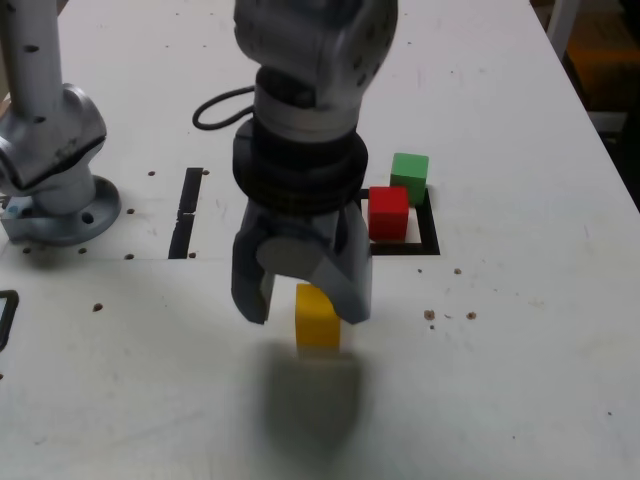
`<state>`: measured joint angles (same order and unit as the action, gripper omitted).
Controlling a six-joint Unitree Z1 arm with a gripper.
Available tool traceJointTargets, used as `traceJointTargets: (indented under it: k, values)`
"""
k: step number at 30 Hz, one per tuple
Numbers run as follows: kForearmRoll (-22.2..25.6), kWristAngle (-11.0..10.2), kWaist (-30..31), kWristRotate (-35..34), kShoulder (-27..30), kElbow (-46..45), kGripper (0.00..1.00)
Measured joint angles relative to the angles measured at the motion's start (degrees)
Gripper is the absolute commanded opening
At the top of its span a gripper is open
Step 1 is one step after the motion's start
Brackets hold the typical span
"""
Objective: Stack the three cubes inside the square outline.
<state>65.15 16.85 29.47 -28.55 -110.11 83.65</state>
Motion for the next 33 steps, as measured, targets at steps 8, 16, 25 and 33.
traceJointTargets:
  k: [8, 16, 25, 33]
  values:
    - [-1.62, 0.55, 0.00, 0.74, -1.59, -0.67, 0.71]
    - [-4.53, 2.00, 0.00, 2.40, -2.91, -2.82, 0.71]
    - [-5.90, 2.22, -1.38, 4.56, -5.48, -2.46, 0.71]
    - [-5.90, 2.42, -3.80, 6.82, -6.53, -3.19, 0.71]
